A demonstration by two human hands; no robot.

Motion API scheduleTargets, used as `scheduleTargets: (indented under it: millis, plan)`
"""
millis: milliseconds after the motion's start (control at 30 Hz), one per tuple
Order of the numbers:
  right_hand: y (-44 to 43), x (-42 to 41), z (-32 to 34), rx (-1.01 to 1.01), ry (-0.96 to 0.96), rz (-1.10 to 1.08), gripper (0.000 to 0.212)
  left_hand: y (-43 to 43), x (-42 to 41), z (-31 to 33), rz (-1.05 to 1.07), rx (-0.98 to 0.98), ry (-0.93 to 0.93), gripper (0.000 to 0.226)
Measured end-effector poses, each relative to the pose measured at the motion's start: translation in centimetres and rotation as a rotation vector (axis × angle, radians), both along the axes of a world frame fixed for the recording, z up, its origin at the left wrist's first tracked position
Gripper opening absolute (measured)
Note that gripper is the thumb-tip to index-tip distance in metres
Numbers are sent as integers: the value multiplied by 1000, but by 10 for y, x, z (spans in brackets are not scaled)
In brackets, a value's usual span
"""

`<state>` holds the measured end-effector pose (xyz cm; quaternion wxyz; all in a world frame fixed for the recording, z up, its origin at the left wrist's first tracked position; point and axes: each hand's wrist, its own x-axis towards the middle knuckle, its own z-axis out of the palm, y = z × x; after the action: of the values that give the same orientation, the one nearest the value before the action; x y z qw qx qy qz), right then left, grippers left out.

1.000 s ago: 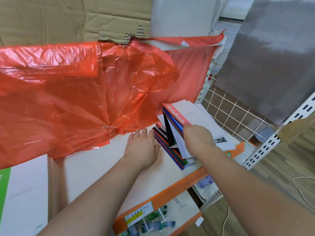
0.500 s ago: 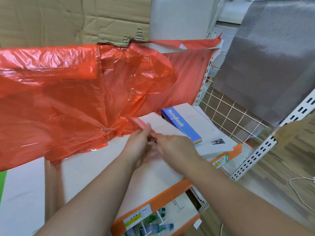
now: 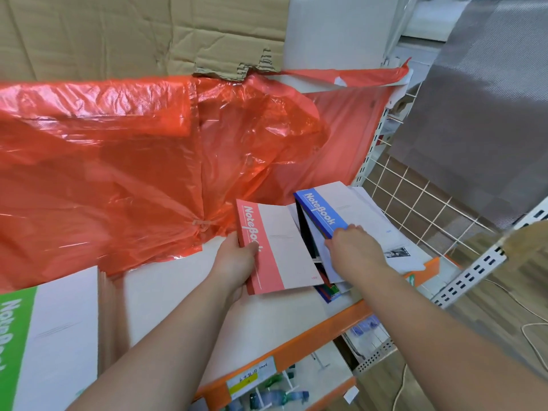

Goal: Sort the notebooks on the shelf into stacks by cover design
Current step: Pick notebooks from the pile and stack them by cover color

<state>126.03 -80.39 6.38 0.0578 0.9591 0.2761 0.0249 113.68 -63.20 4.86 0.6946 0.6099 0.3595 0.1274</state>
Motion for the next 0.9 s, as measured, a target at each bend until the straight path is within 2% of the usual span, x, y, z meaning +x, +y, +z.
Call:
scheduleTargets:
  millis: [133, 367, 700, 900]
  plan:
    - [4, -6, 11, 8, 21, -15, 23, 0, 0, -1, -7, 10, 15, 28]
    - [9, -15, 16, -66, -47, 9, 41, -1, 0, 0, -4, -1, 10, 28]
    - [5, -26, 30, -4, -38, 18, 29, 0, -10, 4, -22, -64, -17, 29]
    - [25, -63, 35, 71, -70, 209, 27, -8, -7, 9, 1, -117, -105, 25]
